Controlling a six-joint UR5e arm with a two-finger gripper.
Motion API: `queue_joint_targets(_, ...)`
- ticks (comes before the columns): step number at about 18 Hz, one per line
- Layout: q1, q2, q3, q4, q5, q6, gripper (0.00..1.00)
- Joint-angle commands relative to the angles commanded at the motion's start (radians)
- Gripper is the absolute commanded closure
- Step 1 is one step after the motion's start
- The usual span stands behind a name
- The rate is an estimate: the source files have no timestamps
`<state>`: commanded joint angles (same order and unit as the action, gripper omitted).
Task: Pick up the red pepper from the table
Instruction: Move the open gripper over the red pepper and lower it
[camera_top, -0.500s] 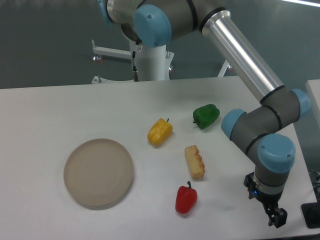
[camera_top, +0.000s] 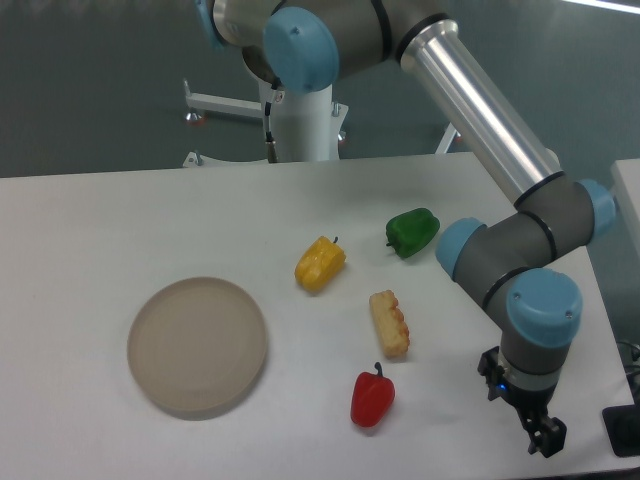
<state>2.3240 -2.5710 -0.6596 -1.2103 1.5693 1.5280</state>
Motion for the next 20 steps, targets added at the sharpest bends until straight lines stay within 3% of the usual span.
queue_joint_targets(5,-0.012,0.075,-0.086,0.0,-0.093,-0.196,0.0)
queue_joint_targets(13,-0.043,0.248,-0.322,0.005,-0.129,-0.647,0.0)
queue_joint_targets(17,-0.064,0.296,-0.409,0.011,-0.144,-0.94,0.0)
queue_joint_targets(20,-0.08,0.328,-0.475,0.049,-0.147,-1.031,0.0)
